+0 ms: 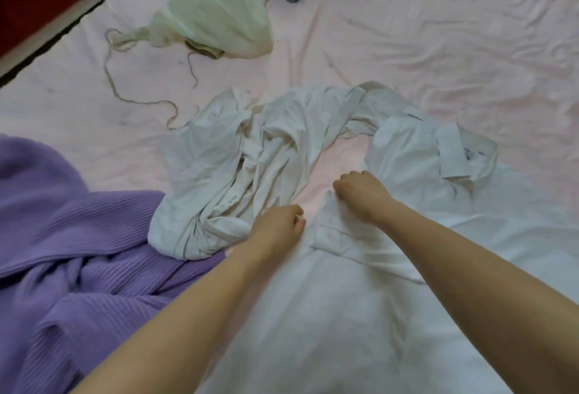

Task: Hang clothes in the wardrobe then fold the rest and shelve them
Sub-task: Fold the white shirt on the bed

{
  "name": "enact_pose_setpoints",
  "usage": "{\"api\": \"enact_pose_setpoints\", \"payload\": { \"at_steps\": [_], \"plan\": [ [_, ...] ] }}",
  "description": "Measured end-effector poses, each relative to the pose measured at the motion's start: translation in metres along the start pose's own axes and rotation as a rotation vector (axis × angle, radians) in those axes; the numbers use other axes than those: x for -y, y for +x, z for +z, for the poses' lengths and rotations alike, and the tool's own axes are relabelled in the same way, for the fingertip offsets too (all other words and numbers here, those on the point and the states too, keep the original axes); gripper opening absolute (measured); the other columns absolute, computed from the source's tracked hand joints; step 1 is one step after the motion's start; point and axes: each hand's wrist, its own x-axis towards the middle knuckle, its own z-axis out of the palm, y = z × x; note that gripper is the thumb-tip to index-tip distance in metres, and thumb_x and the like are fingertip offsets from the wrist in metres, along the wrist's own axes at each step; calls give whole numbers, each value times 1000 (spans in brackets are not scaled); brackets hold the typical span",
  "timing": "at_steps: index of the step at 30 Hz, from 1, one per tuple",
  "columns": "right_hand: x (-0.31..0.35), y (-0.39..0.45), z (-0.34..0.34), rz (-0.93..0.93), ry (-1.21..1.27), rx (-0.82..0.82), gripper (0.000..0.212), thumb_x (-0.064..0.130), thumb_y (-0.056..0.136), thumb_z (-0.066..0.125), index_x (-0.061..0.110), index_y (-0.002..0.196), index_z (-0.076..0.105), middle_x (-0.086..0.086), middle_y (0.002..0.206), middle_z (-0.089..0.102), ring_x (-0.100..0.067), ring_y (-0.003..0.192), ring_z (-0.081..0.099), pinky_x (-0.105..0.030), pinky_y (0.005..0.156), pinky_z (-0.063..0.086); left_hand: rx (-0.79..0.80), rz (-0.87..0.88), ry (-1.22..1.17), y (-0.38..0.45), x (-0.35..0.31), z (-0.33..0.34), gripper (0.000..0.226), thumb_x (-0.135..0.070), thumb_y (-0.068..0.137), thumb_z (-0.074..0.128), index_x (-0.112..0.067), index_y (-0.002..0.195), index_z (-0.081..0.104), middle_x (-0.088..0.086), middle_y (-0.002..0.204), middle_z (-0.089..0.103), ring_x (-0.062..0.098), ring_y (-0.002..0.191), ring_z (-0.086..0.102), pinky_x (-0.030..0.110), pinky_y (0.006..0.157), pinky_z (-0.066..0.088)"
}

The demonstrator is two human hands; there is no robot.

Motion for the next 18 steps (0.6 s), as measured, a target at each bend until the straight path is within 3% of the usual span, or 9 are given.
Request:
{"api": "enact_pose_setpoints", "payload": {
  "at_steps": [3,5,8,11,13,16,18],
  "plan": [
    [-12,-28,14,51,268,-278,9,4,88,49,6,86,58,-8,96,55,-27,93,50,-37,66,42,-14,-22,-184,12,-22,6,34,-22,98,45,-12,127,59,8,123,64,25,110,59,31,93,44],
    [-21,-46,27,79,386,-374,6,3,85,55,7,80,56,-4,95,56,-24,90,51,-37,60,45,-9,2,-280,20,-39,12,39,-23,98,47,-17,136,52,4,131,60,20,111,58,27,96,42],
    [-30,-60,39,144,490,-413,6,2,85,57,7,82,58,-3,108,58,-21,96,54,-35,66,48,39,68,-304,30,-63,19,39,-23,97,48,-20,136,54,-1,133,59,15,109,59,25,96,42],
    [-41,-59,41,227,624,-486,13,-1,86,52,7,87,62,-2,112,58,-18,94,57,-29,74,46,104,113,-330,36,-83,26,29,-24,95,52,-20,120,67,-5,111,69,8,89,61,22,88,47],
    [-48,-53,37,283,723,-518,15,1,88,49,7,92,62,-3,110,58,-19,93,58,-26,77,45,150,138,-313,39,-88,30,26,-24,94,54,-20,113,71,-10,101,68,6,86,60,21,88,46],
    [-58,-44,27,387,884,-402,20,24,93,57,10,107,58,-2,105,57,-18,91,56,-29,81,46,181,115,-358,45,-86,37,27,-27,95,50,-15,97,74,0,99,72,18,93,64,34,92,49],
    [-64,-38,26,438,820,-247,27,34,87,64,13,101,55,0,95,59,-18,86,56,-31,76,46,128,34,-504,48,-86,38,30,-25,97,47,-12,88,74,4,93,73,20,92,66,39,90,51]
  ]
}}
